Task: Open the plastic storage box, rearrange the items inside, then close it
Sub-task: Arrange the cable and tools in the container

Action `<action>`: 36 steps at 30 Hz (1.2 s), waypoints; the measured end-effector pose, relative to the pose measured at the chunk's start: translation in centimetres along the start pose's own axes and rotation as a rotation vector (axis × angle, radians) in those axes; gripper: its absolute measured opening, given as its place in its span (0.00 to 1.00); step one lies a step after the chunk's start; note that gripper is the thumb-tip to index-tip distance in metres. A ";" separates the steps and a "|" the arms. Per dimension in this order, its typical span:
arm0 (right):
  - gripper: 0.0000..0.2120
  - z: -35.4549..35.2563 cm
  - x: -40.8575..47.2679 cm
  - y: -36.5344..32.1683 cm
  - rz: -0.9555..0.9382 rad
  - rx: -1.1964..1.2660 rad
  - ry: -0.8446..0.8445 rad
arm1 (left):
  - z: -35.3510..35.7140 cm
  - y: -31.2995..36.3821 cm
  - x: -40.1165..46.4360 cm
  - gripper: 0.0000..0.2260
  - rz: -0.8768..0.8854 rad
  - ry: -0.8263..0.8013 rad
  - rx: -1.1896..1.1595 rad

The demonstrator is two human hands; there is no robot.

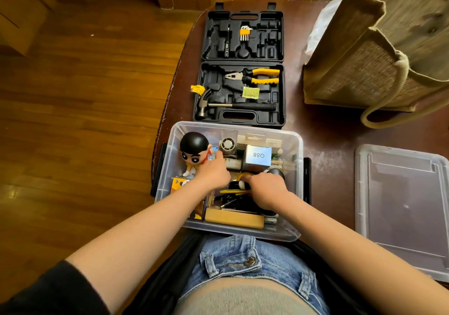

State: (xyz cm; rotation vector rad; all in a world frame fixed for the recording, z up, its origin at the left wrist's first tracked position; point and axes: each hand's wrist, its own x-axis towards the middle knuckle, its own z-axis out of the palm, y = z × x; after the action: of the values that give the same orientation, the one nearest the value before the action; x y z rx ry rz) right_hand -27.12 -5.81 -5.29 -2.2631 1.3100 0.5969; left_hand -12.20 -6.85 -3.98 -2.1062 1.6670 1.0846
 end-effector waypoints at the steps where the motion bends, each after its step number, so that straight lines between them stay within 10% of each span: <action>1: 0.20 0.0 0.0 0.0 -0.001 0.002 -0.004 | 0.0 -0.3 -0.3 0.23 0.017 -0.018 0.011; 22: 0.22 -1.5 0.0 0.8 -0.008 0.136 -0.188 | 1.3 0.3 0.9 0.15 0.173 -0.100 0.154; 29: 0.17 -2.9 -2.2 2.1 -0.026 0.401 -0.182 | 0.7 1.2 -0.3 0.21 0.372 -0.361 0.189; 36: 0.13 -4.0 -3.9 2.5 0.033 0.306 -0.064 | 0.7 0.5 -0.8 0.18 0.421 -0.208 0.318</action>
State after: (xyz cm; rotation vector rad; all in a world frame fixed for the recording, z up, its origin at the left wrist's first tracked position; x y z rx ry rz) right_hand -30.49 -6.55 -0.26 -1.9630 1.3114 0.4415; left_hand -12.99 -6.01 -3.86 -1.4357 2.0663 1.0182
